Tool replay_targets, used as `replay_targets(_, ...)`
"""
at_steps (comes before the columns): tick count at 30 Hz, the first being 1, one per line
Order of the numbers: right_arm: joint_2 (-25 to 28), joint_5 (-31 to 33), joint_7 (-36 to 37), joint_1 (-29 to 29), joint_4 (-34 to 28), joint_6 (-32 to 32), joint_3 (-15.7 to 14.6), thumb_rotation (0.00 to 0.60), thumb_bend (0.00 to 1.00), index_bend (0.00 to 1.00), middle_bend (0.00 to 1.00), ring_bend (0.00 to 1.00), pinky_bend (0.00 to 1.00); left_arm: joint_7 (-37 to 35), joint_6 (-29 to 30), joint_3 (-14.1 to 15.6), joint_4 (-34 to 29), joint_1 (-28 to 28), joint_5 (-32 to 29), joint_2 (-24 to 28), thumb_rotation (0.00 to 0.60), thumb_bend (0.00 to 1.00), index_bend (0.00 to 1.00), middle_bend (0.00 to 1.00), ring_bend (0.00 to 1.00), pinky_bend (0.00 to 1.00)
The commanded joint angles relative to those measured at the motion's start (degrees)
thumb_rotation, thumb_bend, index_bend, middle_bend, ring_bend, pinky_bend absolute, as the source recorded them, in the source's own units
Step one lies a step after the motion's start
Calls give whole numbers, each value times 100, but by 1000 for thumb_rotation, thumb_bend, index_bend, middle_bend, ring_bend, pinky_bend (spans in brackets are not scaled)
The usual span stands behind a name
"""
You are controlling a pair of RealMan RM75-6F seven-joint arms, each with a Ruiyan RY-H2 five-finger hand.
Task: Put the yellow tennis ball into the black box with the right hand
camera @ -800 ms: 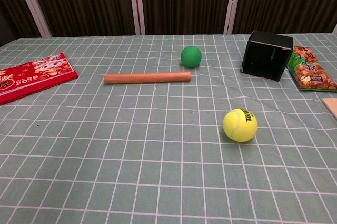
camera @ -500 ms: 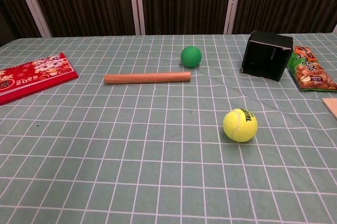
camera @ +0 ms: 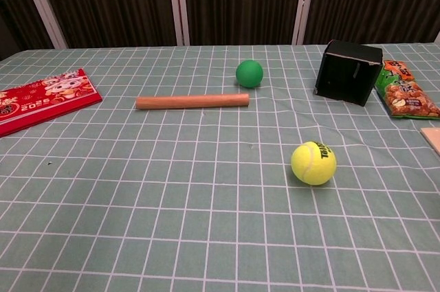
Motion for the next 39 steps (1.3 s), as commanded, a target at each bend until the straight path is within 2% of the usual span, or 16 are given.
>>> replay_targets(1,-243,-243,369,68,-87,-112,-184,600,511,465,456,467,651,26,-17,16,-5,-16,34,-7,600,67,0,0,0,0)
replay_targets(11,-400,-513,618,483,-255,-942,-519,600,561,500,474,484,674,46,-106,15,-1,-44,-18,-29,600,67,0,0,0,0)
replay_targets(24,-1076,-257,555,695,-277,-1250,-270,600,589,499,474,484,692,-29,-175,-22,102,-100,-60,-106,600,67,0,0,0,0)
replay_targets(27,-1232,-198,569,753,-272,-1355,-241,600,589,499,474,484,694,-127,-58,-30,193,-104,43,-149,600,68,0,0,0,0)
replay_targets(33,-1458,-59,519,894,-280,-1630,-189,600,590,500,474,484,694,-382,533,-94,505,-34,382,-296,600,68,0,0,0,0)
replay_targets(39,-1681,118,442,1039,-235,-1870,-79,600,589,499,474,484,694,-483,633,-102,589,2,382,-299,600,69,0,0,0,0)
